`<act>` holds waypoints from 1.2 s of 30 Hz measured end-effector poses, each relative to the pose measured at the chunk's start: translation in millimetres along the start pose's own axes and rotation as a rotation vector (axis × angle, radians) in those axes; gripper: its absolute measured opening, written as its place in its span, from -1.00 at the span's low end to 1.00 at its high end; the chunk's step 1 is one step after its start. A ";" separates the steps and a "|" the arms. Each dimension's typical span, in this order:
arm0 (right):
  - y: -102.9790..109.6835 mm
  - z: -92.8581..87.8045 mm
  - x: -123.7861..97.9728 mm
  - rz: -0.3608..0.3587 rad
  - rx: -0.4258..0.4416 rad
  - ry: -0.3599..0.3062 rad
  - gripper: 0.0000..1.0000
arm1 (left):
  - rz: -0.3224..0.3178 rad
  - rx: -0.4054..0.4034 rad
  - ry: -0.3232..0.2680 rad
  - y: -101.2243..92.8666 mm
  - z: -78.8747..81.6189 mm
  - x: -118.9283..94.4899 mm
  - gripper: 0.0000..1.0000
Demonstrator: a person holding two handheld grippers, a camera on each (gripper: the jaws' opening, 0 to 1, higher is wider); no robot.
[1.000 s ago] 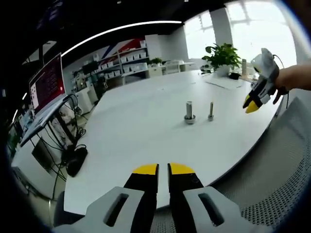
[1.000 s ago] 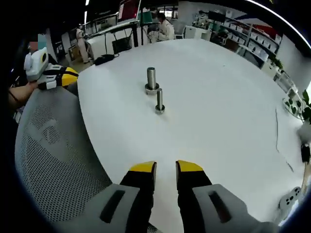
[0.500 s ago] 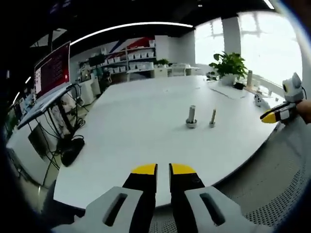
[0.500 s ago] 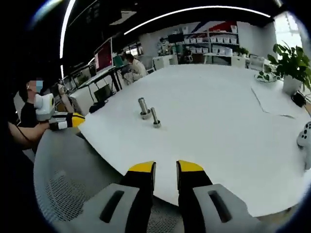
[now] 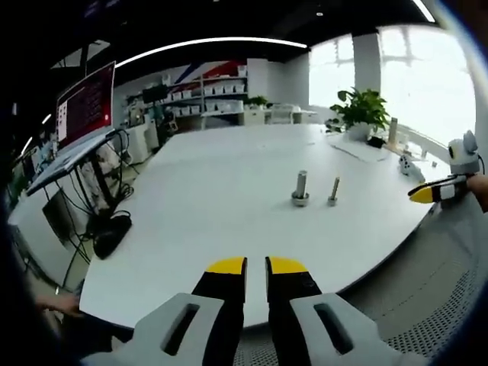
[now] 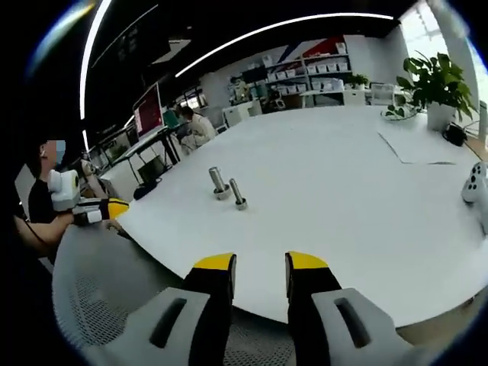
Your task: Place the washer onto the threaded stud by aligning its center hole with the stud, sliding it down to the base, and recovering from edge contact or off-axis alignment until the washer reaches the visible bottom stop.
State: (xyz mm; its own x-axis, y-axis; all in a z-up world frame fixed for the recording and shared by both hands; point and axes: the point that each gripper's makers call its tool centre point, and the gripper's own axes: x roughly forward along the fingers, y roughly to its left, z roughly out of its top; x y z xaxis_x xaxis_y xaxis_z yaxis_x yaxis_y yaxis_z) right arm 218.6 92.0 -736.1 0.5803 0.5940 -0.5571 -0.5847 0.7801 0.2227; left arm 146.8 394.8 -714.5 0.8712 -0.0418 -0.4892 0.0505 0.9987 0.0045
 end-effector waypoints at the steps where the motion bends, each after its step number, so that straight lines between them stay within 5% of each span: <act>1: 0.3 -5.9 1.0 0.001 -0.018 0.041 -0.44 | 0.000 0.003 -0.001 -0.5 -0.2 -0.3 -0.86; 17: -4.8 -3.7 -1.3 -0.021 0.051 -0.005 -0.39 | 0.002 0.026 -0.007 -2.2 -1.2 -2.4 -0.81; 36: -3.9 -6.5 -1.9 -0.021 0.036 0.016 -0.40 | 0.002 0.031 -0.010 -3.0 -1.4 -3.2 -0.80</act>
State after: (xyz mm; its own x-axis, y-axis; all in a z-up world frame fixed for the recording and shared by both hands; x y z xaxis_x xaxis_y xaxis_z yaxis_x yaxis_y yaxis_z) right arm 216.1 86.6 -741.1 0.5831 0.5743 -0.5746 -0.5516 0.7991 0.2390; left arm 143.3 392.0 -714.2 0.8763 -0.0400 -0.4800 0.0635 0.9974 0.0327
